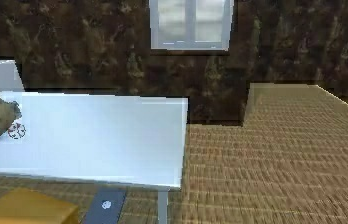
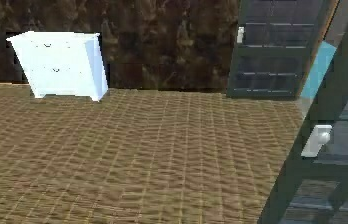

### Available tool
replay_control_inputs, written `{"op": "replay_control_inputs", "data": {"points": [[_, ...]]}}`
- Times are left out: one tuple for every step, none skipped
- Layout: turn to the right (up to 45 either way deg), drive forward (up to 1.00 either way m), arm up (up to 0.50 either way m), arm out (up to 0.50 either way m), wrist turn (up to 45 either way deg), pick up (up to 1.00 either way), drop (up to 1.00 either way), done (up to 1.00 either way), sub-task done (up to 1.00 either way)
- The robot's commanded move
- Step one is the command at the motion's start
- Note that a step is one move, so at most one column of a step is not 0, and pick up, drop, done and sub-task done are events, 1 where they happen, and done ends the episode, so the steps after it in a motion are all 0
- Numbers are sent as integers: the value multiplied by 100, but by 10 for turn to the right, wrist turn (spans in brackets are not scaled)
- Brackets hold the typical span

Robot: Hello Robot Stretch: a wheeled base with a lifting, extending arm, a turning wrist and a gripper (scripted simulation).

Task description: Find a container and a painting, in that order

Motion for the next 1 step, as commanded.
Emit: {"op": "replay_control_inputs", "data": {"points": [[450, 0, 0, 0, 0, 0, 0, 0, 0]]}}
